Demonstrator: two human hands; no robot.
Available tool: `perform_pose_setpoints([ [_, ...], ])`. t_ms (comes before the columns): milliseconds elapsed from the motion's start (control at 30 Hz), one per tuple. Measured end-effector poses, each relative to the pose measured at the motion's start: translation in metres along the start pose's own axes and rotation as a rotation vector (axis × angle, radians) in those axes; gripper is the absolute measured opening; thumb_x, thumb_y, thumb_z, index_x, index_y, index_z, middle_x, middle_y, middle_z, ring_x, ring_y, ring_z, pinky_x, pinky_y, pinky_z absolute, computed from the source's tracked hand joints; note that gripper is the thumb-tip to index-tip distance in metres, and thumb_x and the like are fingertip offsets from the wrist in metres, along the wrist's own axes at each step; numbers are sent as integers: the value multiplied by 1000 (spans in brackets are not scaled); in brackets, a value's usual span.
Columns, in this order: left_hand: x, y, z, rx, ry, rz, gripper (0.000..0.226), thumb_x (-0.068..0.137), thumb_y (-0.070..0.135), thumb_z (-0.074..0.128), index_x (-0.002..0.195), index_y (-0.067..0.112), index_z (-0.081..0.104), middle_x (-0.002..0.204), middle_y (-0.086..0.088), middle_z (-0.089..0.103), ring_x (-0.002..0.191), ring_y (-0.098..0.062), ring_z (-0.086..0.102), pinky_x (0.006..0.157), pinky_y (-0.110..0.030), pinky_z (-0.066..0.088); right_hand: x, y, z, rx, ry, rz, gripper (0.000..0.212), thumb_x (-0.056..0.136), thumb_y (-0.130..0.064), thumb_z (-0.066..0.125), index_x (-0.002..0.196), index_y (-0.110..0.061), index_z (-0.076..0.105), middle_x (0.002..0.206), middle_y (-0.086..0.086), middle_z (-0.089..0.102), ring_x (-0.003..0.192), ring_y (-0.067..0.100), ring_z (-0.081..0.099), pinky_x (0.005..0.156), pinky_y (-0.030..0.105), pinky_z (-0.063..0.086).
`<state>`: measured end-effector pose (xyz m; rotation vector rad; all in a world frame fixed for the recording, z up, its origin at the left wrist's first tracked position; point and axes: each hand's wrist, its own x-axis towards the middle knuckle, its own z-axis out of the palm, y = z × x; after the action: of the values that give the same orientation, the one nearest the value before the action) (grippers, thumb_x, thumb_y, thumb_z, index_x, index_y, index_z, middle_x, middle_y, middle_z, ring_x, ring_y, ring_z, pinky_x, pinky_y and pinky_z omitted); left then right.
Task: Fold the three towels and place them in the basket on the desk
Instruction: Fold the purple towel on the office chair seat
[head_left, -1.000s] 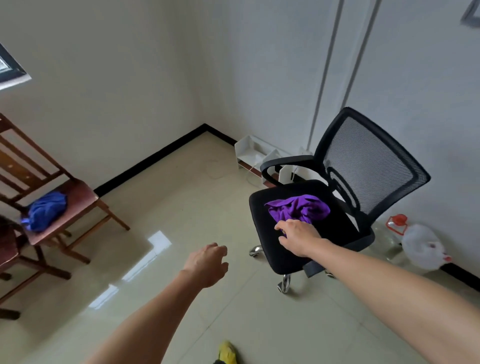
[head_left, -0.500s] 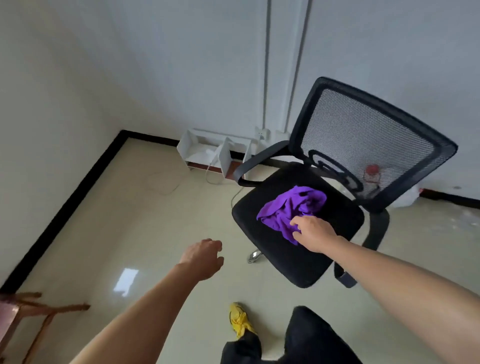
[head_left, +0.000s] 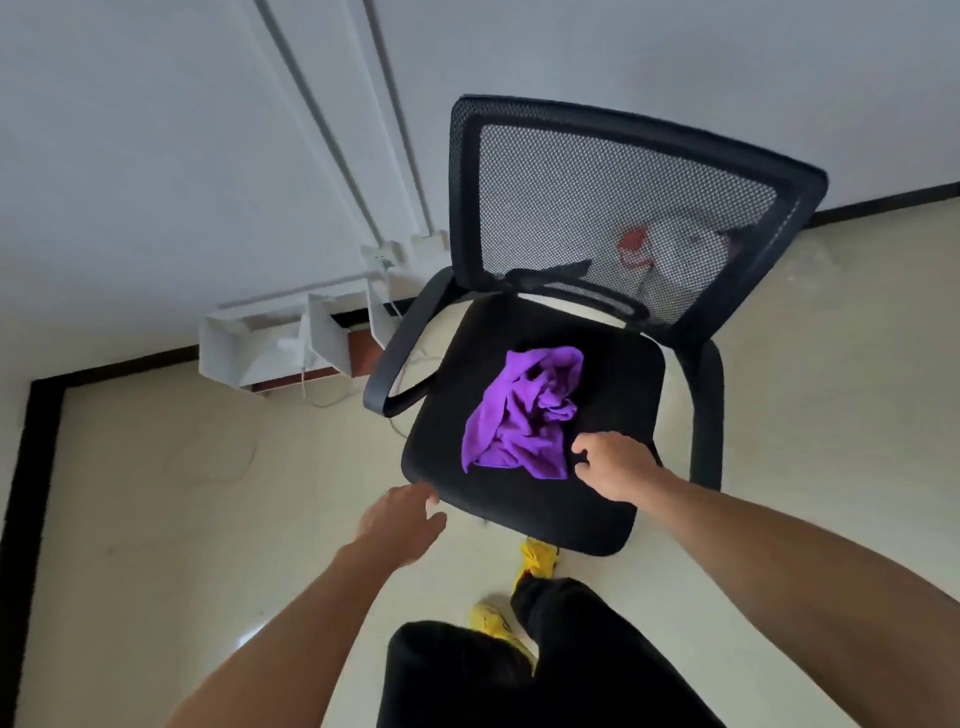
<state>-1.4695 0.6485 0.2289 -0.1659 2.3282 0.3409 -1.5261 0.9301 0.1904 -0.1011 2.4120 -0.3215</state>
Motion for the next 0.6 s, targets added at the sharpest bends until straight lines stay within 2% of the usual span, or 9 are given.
perform_pose_setpoints([
  [100,26,-4,0,-27,-57,-13,35,91,39,52,122,24,56,115,-1,64,107,-21,59,89,-33,48,10,-4,16,82,-20,58,34,93,-31,54,125,-22,58,121,3,65,108,27,61,79,32,44],
  [300,113,-15,29,3,-140,73,30,92,33,50,120,21,57,116,0,64,108,-22,58,88,-32,46,52,-2,78,261,-17,239,35,94,-28,54,128,-16,57,117,4,68,107,24,63,77,28,43],
  [433,176,-14,56,1,-127,108,38,86,41,57,117,19,52,106,-2,62,103,-24,59,84,-36,49,93,2,121,485,104,472,40,93,-33,55,128,-13,55,112,8,70,107,29,63,79,30,46],
  [533,218,-12,79,41,-83,168,58,79,54,63,124,21,45,114,-2,56,107,-28,58,84,-40,48,125,0,152,666,212,598,56,89,-48,59,132,-15,49,117,9,66,109,31,62,88,38,49],
  [600,233,-11,94,98,-46,230,55,82,50,63,124,21,43,113,-5,55,105,-31,58,82,-42,47,139,-1,176,721,250,659,54,85,-45,64,128,-15,52,113,10,66,104,31,63,83,36,50],
])
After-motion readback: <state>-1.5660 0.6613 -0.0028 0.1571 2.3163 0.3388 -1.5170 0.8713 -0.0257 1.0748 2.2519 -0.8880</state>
